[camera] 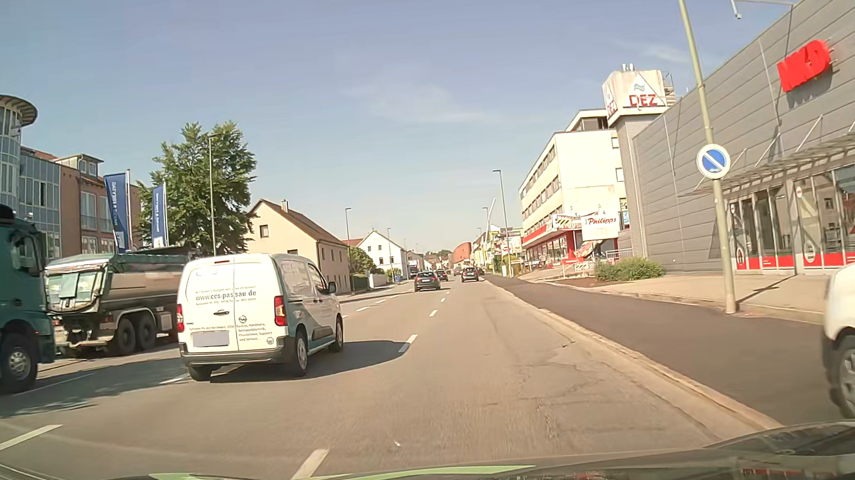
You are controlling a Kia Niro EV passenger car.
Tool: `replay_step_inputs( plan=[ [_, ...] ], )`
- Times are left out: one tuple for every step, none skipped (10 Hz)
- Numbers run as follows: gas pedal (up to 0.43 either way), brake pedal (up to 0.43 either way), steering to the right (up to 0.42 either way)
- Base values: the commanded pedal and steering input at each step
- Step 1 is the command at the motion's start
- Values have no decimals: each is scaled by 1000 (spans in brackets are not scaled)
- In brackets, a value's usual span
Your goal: Follow the waypoints while adhering to traffic rules and regulations
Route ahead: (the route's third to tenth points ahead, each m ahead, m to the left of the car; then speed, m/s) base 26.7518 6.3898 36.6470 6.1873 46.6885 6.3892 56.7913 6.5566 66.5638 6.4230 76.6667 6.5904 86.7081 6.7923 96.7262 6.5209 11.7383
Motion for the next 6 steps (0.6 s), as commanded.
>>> replay_step_inputs(
  plan=[
    [8, 0, -2],
    [8, 0, -2],
    [8, 0, -2],
    [20, 0, -2],
    [28, 0, -2],
    [39, 0, -2]
  ],
)
